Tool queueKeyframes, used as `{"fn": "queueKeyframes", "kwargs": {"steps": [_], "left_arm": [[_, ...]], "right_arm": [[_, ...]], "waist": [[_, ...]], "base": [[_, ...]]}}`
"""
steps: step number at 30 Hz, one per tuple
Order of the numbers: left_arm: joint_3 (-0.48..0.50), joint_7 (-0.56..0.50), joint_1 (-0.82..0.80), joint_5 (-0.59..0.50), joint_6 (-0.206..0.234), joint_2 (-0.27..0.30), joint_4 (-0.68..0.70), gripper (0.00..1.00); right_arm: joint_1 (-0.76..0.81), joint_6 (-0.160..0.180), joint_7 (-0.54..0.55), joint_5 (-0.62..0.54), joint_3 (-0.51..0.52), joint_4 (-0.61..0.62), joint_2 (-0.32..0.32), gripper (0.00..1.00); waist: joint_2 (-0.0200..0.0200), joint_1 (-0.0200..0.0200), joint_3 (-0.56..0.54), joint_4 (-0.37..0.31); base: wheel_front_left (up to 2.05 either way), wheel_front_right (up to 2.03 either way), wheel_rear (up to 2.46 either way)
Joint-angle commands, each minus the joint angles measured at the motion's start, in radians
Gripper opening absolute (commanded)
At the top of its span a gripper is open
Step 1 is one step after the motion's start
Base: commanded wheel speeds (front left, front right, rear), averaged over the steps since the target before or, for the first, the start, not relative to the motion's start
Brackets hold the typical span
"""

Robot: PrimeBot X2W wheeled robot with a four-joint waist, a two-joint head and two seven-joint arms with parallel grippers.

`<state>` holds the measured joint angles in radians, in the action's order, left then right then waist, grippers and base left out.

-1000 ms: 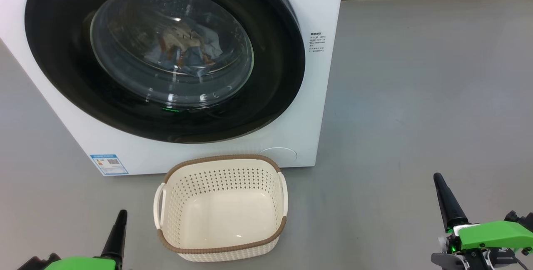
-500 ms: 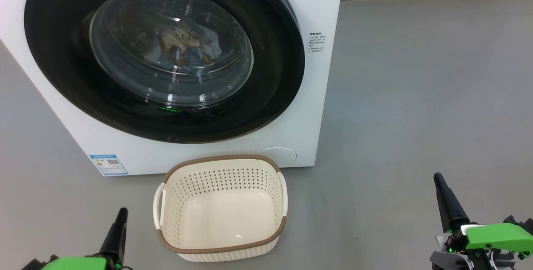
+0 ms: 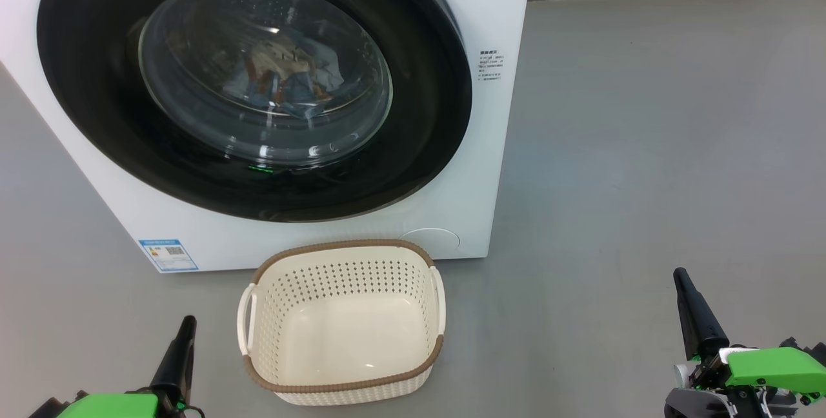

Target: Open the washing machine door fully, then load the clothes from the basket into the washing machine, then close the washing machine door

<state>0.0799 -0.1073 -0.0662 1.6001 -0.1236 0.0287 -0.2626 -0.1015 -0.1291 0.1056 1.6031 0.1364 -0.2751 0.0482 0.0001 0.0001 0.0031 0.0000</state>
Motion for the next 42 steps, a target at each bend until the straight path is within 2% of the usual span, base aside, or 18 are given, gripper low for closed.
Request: {"fn": "queueKeyframes", "kwargs": {"steps": [1, 42], "left_arm": [[0.035, -0.007, -0.042, 0.008, -0.007, 0.022, 0.017, 0.00], [0.034, -0.006, -0.042, 0.008, -0.007, 0.022, 0.017, 0.00]], "right_arm": [[-0.007, -0.002, 0.009, 0.005, -0.022, 0.030, 0.002, 0.00], [-0.006, -0.002, 0.008, 0.005, -0.022, 0.030, 0.002, 0.00]], "waist": [[-0.0001, -0.0001, 0.000, 0.000], [-0.0001, -0.0001, 0.000, 0.000]], "base": [[0.00, 0.00, 0.00], [0.00, 0.00, 0.00]]}}
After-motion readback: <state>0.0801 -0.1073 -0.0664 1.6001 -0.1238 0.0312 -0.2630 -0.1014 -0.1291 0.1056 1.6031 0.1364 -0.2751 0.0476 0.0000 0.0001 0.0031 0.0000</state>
